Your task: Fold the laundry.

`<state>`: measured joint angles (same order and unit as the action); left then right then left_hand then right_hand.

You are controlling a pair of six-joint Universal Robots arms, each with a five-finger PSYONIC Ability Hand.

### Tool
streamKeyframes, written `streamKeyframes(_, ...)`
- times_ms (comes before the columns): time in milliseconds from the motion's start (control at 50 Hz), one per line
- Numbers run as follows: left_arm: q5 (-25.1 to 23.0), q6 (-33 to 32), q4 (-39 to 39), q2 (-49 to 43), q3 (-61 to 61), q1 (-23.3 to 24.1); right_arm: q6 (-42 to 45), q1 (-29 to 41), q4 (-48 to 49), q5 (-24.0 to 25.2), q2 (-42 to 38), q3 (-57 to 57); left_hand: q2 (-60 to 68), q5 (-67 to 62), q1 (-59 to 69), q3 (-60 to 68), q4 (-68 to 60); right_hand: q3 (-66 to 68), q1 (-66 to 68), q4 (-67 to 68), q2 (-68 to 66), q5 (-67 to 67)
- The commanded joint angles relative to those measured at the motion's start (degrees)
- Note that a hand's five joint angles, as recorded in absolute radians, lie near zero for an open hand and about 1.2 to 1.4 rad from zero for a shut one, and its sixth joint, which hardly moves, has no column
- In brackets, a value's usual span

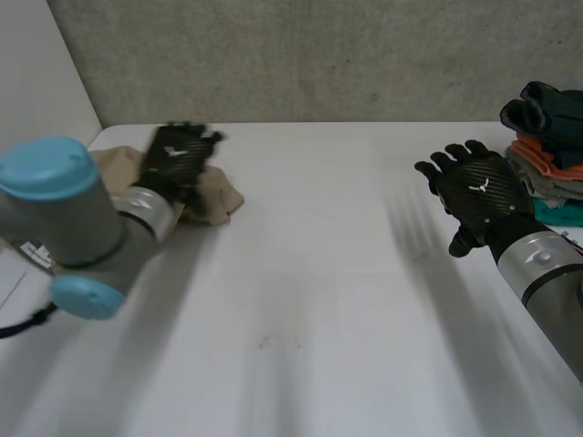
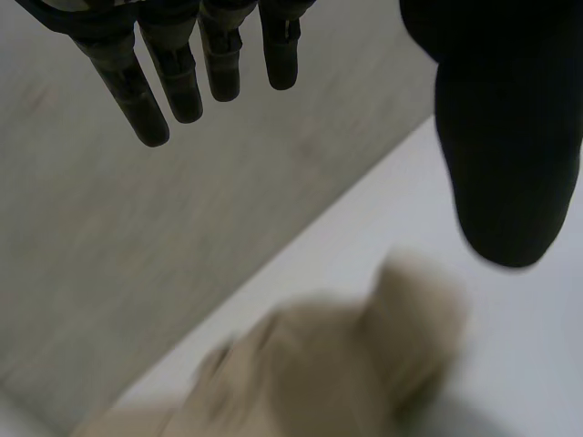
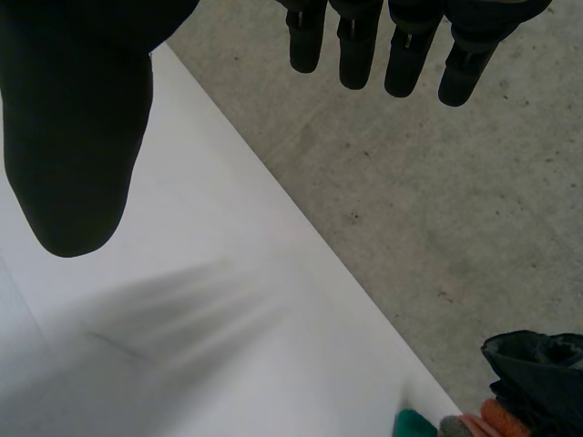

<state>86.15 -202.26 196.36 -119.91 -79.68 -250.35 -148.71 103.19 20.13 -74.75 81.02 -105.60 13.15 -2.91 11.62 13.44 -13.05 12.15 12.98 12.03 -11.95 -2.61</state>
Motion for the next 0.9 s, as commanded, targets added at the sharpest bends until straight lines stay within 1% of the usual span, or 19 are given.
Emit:
streamKeyframes(20,2.53,-1.64,-6.25,-2.86,1.81,-5.76,0.18,-0.01,0.0,-0.04,0.01,0.13,-0.58,0.34,0.95,-0.86,0.48,-2.15,-2.98,-2.03,1.95,2.61)
streamKeyframes(140,2.53,-1.65,-5.9,-12.61,7.86,-8.3,0.09,0.08,0.0,-0.04,-0.16,-0.04,-0.24,0.0,1.29,-0.53,0.15,-2.15,-2.98,-2.03,1.95,2.61)
streamKeyframes(200,2.44,-1.82,-5.63,-14.91,9.72,-8.92,0.09,0.17,0.09,-0.04,-0.16,-0.22,3.1,-3.34,4.63,2.81,-3.2,-2.15,-2.98,-2.03,1.95,2.61)
streamKeyframes(240,2.35,-1.82,-5.02,-15.88,10.95,-9.1,0.09,0.08,0.09,0.22,-0.16,-0.48,19.02,-19.27,20.55,18.74,-19.12,-2.15,-2.98,-2.03,1.95,2.61)
streamKeyframes(260,2.27,-1.73,-4.84,-15.97,11.21,-9.19,0.09,0.08,0.09,0.13,-0.16,-0.48,30.43,-30.67,31.96,30.14,-30.52,-2.15,-2.98,-2.03,1.95,2.61)
streamKeyframes(280,2.09,-1.73,-4.58,-15.97,11.56,-9.1,0.09,0.08,0.09,0.13,-0.16,-0.48,45.69,-45.93,47.22,45.41,-45.79,-2.15,-2.98,-2.03,1.95,2.61)
streamKeyframes(300,1.83,-1.65,-3.97,-15.62,12.0,-8.93,0.09,-0.01,0.09,0.13,-0.16,-0.48,66.64,-66.88,68.17,66.35,-66.74,-2.15,-2.98,-2.03,1.95,2.61)
streamKeyframes(360,1.83,-1.12,-3.17,-15.0,11.4,-7.87,0.09,-0.1,0.09,-0.04,-0.16,-0.39,66.85,-67.09,68.38,66.56,-66.95,-2.15,-2.98,-2.03,1.95,2.61)
streamKeyframes(420,1.65,0.2,-3.26,-11.06,10.17,-4.63,0.09,-0.18,0.09,-0.13,-0.16,-0.39,66.85,-67.09,68.38,66.56,-66.95,-2.15,-2.98,-2.03,1.95,2.61)
streamKeyframes(520,-0.8,3.8,-2.91,-2.71,4.82,4.32,0.35,-1.06,0.09,-0.66,0.19,0.39,66.85,-67.09,68.38,66.56,-66.95,-2.15,-2.98,-2.03,1.95,2.61)
streamKeyframes(580,-3.35,4.24,-3.43,-1.21,3.22,7.85,0.35,-2.29,0.0,-0.66,0.8,0.75,66.85,-67.09,68.38,66.56,-66.95,-2.15,-2.98,-2.03,1.95,2.61)
streamKeyframes(600,-5.27,4.33,-3.52,-0.51,2.0,10.82,0.35,-2.9,0.0,-0.66,0.89,1.01,66.85,-67.09,68.38,66.56,-66.95,-2.15,-2.98,-2.03,1.95,2.61)
streamKeyframes(680,-9.15,4.42,-3.96,-0.06,-1.43,18.39,0.35,-3.78,-0.44,-0.66,1.42,1.36,66.85,-67.09,68.38,66.56,-66.95,-2.15,-2.98,-2.03,1.95,2.61)
streamKeyframes(760,-9.6,4.51,-4.23,0.2,-3.28,22.97,0.44,-4.32,-1.49,-0.66,1.33,1.54,66.85,-67.09,68.38,66.56,-66.95,-2.15,-2.98,-2.03,1.95,2.61)
streamKeyframes(800,-9.43,4.51,-4.14,0.82,-3.55,23.68,0.35,-4.32,-1.84,-0.66,1.33,1.54,66.85,-67.09,68.38,66.56,-66.95,-2.15,-2.98,-2.03,1.95,2.61)
streamKeyframes(820,-9.34,4.51,-4.14,1.26,-3.64,23.77,0.27,-4.23,-2.02,-0.66,1.24,1.54,54.55,-54.79,56.08,54.26,-54.65,-2.15,-2.98,-2.03,1.95,2.61)
streamKeyframes(840,-9.16,4.42,-4.14,2.48,-3.64,23.6,0.18,-4.14,-2.37,-0.57,1.07,1.54,25.45,-25.69,26.98,25.16,-25.55,-2.15,-2.98,-2.03,1.95,2.61)
streamKeyframes(860,-8.99,4.33,-4.14,3.19,-3.64,23.34,0.18,-4.05,-2.46,-0.57,0.98,1.54,14.17,-14.41,15.7,13.88,-14.27,-2.15,-2.98,-2.03,1.95,2.61)
streamKeyframes(900,-8.37,4.24,-4.14,4.59,-3.72,22.55,0.09,-3.96,-2.46,-0.4,0.8,1.54,-1.68,1.44,-0.15,-1.97,1.59,-2.15,-2.98,-2.03,1.95,2.61)
